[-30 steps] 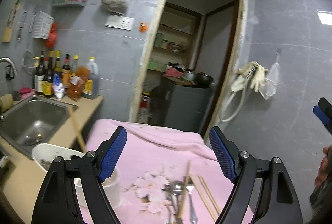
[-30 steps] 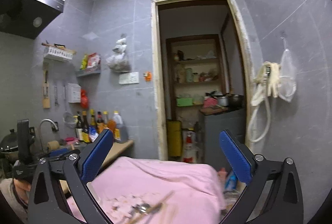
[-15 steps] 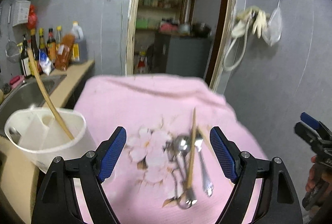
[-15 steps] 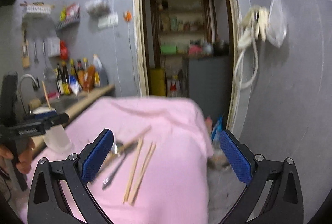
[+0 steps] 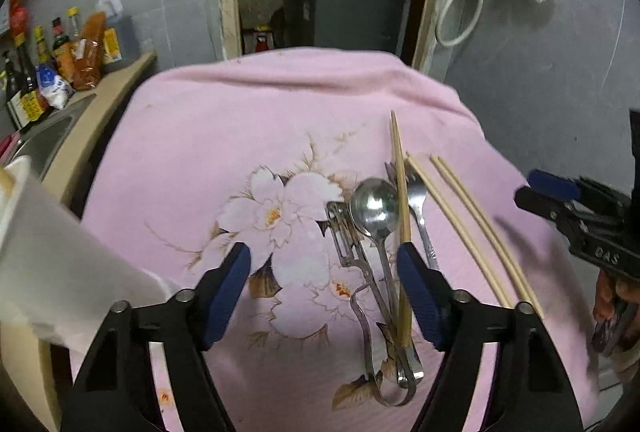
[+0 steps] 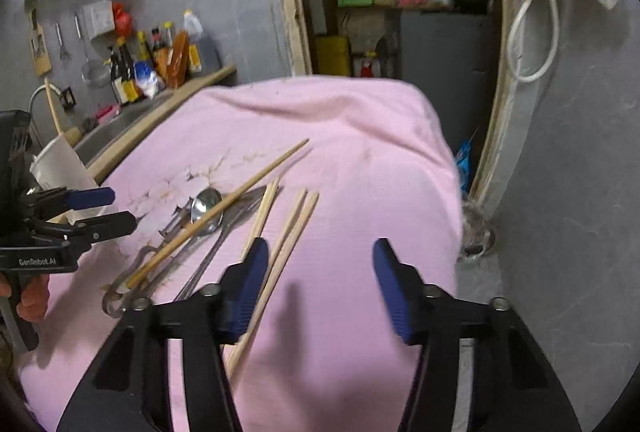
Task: Organize utensils
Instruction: 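Move both open tools back down to the utensils on the cloth, then grasp a wire-handled metal utensil with the left tool while the right tool grasps another chopstick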
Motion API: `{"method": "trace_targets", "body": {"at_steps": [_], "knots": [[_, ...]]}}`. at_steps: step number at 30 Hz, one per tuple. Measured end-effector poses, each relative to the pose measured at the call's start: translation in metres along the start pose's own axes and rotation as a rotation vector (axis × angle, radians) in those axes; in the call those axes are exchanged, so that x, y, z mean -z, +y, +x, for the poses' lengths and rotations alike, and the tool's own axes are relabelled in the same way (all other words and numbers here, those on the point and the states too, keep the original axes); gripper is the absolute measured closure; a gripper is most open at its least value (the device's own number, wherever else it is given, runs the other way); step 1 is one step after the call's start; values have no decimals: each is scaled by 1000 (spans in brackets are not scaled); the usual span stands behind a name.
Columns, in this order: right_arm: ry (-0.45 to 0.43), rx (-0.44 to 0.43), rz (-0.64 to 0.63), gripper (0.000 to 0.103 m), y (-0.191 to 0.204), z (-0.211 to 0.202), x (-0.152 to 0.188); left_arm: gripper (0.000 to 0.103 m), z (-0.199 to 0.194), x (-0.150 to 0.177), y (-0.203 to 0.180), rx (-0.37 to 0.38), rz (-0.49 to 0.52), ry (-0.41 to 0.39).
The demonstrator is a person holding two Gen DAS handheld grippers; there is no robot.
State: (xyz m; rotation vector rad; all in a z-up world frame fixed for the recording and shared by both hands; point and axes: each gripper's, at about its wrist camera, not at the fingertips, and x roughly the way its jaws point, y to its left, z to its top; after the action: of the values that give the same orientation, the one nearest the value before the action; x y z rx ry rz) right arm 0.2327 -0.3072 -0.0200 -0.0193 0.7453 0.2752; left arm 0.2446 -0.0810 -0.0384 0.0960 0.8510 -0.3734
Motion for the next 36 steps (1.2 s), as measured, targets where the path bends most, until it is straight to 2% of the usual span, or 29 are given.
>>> {"method": "trace_targets", "body": {"at_steps": [2,5,8,11,15,22,27,28,30,31,33,36], "knots": [[29,-9,-17,65,0,11,-3,46,9,-1,-1,0,15,33],[65,-24,-34,70,1,23,-6,48,20,-3,-3,3,28,64],[93,-37,-37,73,0,33,-8,50,30,-7,-4,8,43,93],[120,-56,-28,74,-2,40,-10,62,40,-10,-7,-12,62,136],[140,-67,-29,75,-2,46,-15,67,47,-14,-8,-12,69,162],[190,-42,-50,80,2,64,-26,68,60,-21,-13,-42,118,220],[242,-21,-77,79,8,80,-37,69,66,-28,-14,-39,143,266],[259,-25,-72,79,8,83,-40,71,66,-29,-13,-33,142,270],[285,-20,-90,79,10,85,-42,83,65,-29,-11,-36,136,267],[293,-15,-98,80,11,86,-43,85,64,-29,-11,-35,130,262],[308,-2,-82,92,9,86,-45,90,60,-26,-10,-27,104,251],[310,-31,38,99,-6,82,-46,94,56,-25,-8,-19,67,224]]}}
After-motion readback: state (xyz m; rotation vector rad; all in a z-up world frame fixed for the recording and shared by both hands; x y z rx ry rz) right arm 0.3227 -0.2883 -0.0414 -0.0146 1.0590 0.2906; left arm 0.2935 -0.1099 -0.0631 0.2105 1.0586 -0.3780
